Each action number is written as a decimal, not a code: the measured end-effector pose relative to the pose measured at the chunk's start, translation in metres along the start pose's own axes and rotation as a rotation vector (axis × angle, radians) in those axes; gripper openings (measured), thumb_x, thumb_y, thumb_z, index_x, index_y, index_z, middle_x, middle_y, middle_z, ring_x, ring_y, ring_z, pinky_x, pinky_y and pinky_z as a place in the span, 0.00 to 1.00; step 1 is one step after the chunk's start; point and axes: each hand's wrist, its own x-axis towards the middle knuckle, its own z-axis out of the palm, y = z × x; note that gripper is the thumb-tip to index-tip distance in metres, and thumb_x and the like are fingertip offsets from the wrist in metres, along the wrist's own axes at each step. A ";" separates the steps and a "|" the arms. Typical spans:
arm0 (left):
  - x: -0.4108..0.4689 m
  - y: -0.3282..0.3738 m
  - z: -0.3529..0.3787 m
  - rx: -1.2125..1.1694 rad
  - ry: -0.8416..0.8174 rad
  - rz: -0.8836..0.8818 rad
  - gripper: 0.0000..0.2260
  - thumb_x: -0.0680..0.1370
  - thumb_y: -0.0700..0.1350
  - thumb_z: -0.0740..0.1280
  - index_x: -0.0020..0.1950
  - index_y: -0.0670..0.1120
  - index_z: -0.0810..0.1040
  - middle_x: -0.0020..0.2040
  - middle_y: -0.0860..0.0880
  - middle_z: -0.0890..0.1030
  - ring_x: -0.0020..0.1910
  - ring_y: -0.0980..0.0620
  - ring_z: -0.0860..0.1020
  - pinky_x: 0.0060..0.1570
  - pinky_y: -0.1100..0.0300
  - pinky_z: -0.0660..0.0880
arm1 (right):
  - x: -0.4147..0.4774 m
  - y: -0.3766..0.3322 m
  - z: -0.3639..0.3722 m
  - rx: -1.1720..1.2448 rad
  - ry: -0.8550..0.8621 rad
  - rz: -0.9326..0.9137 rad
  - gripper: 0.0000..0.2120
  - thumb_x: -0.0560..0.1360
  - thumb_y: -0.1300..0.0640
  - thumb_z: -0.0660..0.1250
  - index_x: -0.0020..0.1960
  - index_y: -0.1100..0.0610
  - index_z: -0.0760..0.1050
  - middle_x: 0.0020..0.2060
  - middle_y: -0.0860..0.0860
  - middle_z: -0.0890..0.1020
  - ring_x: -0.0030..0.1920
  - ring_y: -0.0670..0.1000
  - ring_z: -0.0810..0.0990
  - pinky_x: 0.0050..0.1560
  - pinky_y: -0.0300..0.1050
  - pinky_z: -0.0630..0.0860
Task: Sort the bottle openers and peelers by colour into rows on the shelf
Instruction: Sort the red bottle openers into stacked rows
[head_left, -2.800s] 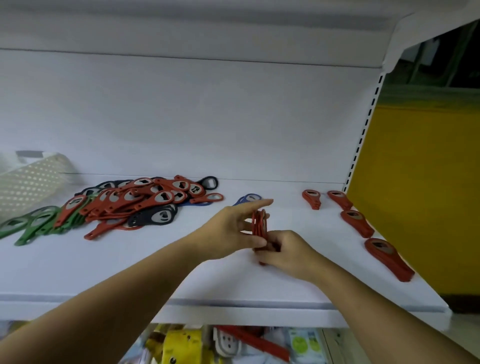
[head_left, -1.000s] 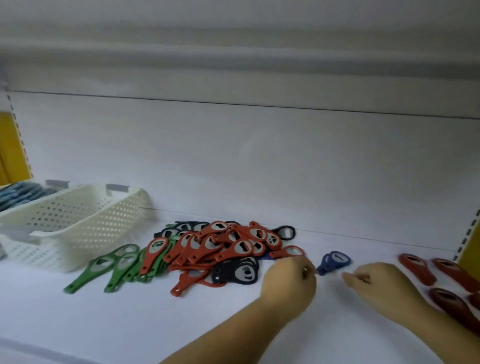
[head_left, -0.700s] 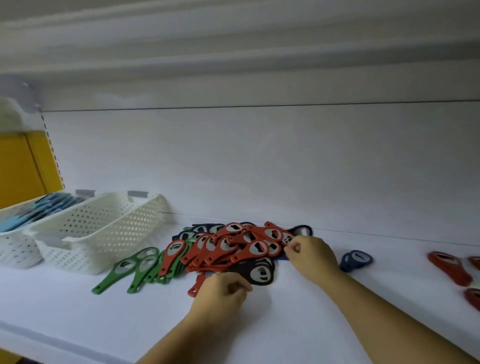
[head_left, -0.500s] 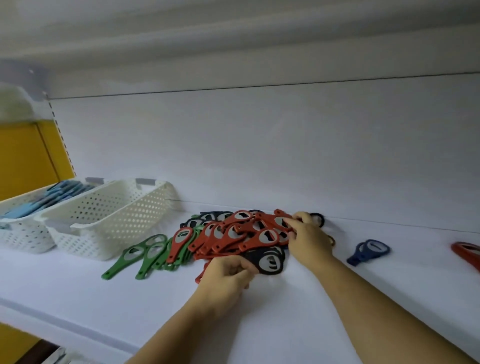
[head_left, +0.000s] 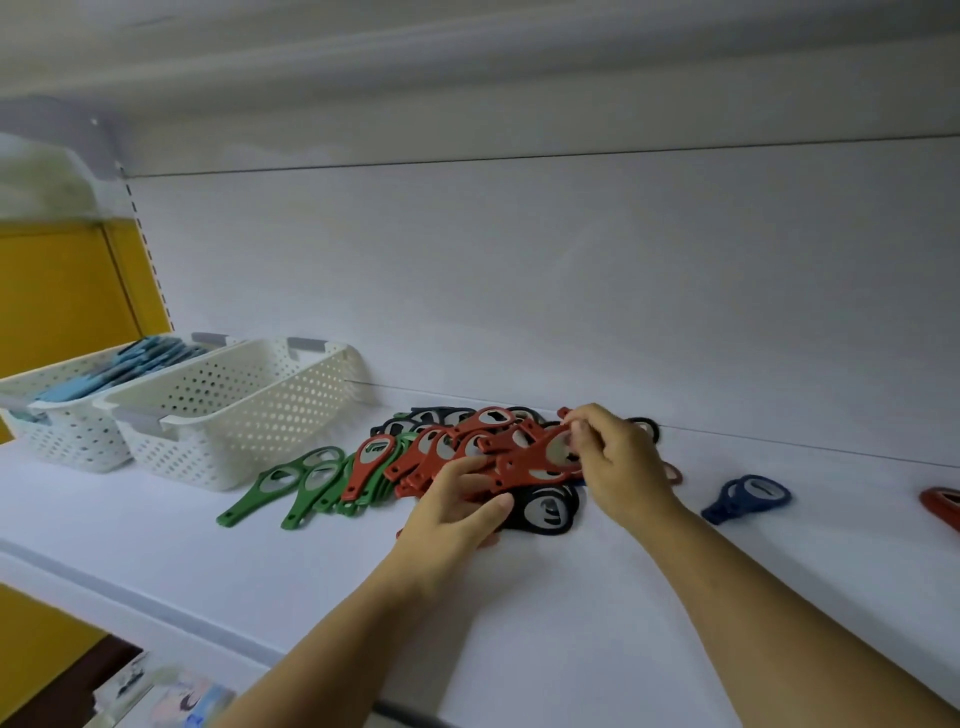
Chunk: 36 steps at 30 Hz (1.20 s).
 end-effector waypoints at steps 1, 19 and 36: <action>0.000 0.000 0.000 0.034 -0.025 0.001 0.19 0.74 0.48 0.70 0.64 0.52 0.73 0.56 0.50 0.78 0.51 0.50 0.81 0.48 0.58 0.79 | -0.002 -0.007 0.001 0.009 -0.045 -0.087 0.09 0.79 0.58 0.60 0.49 0.58 0.79 0.33 0.43 0.78 0.34 0.47 0.77 0.35 0.43 0.72; -0.001 0.004 -0.015 -0.300 -0.001 -0.090 0.12 0.82 0.35 0.56 0.55 0.41 0.78 0.42 0.42 0.82 0.36 0.49 0.79 0.36 0.59 0.75 | -0.008 0.016 0.020 -0.279 -0.219 0.426 0.10 0.75 0.46 0.66 0.45 0.52 0.77 0.38 0.46 0.81 0.40 0.49 0.78 0.37 0.41 0.72; 0.001 0.005 -0.015 -0.362 -0.013 -0.097 0.11 0.81 0.44 0.59 0.58 0.40 0.75 0.46 0.43 0.83 0.40 0.49 0.82 0.38 0.58 0.79 | 0.001 -0.027 0.016 0.707 -0.153 0.502 0.04 0.75 0.63 0.68 0.41 0.60 0.79 0.28 0.51 0.82 0.31 0.46 0.81 0.32 0.35 0.77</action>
